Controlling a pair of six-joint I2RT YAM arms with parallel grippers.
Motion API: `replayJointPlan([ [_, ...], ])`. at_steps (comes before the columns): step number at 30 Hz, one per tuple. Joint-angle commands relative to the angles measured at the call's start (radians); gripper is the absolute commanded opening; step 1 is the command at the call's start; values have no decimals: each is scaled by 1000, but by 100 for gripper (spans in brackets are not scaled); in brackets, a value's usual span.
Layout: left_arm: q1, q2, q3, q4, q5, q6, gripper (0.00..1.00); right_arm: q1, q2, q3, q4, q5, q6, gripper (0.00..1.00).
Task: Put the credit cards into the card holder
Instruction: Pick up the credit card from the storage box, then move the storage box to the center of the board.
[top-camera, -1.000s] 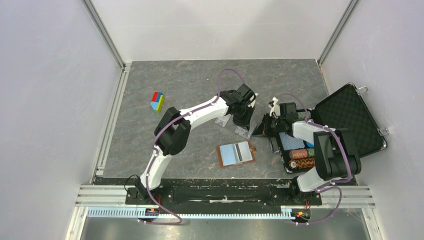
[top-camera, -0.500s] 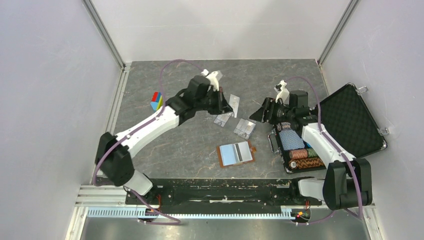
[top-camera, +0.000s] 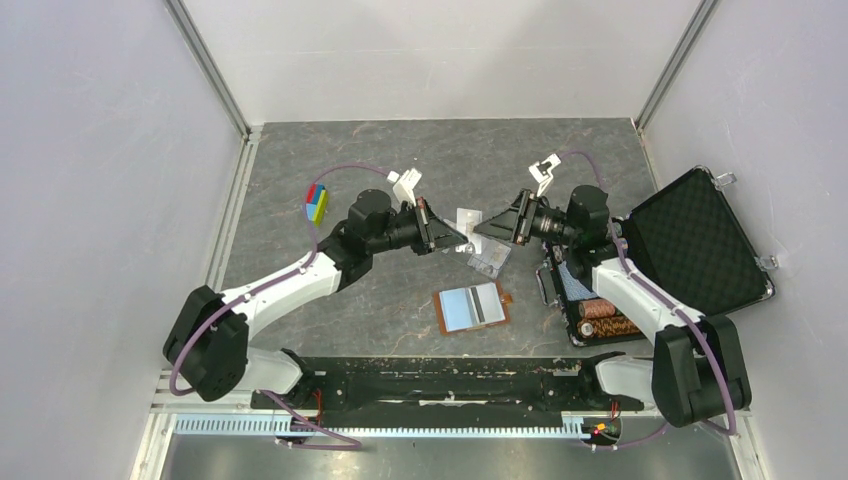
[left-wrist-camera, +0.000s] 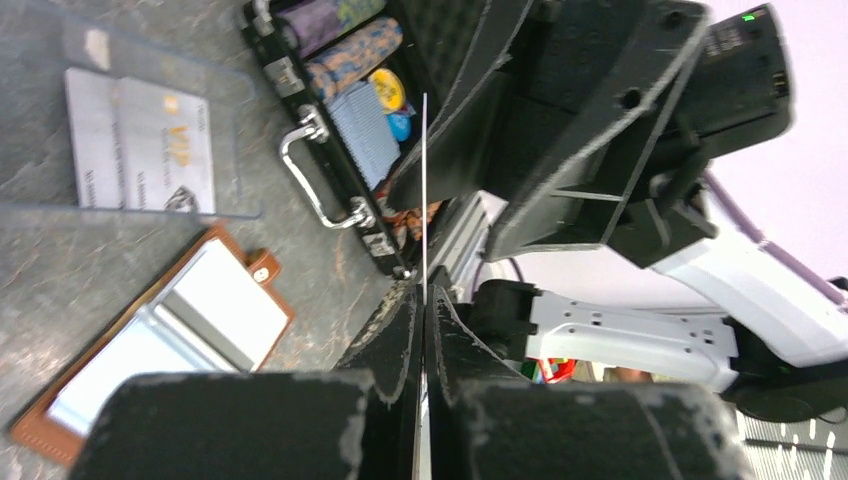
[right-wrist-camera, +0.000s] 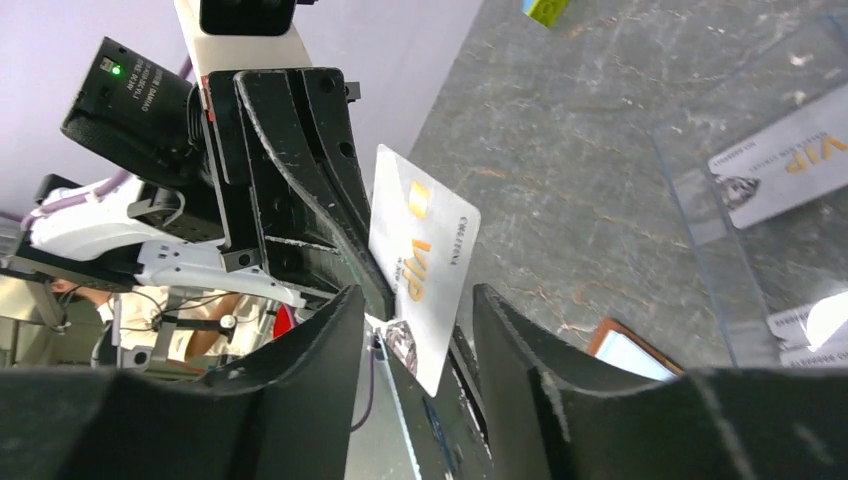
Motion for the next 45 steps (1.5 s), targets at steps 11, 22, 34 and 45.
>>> replayJointPlan([
  [11, 0, -9, 2, 155, 43, -76, 23, 18, 64, -74, 483, -88, 313, 0],
  [22, 10, -60, -38, -262, -137, 3, 52, 33, 86, 55, -461, 68, -397, 0],
  [34, -51, 5, -113, -414, -207, 8, 31, 118, 119, -48, -563, 124, -500, 0],
  [45, -98, 40, -155, -380, -224, -19, 25, 124, 238, 98, -696, 446, -598, 0],
])
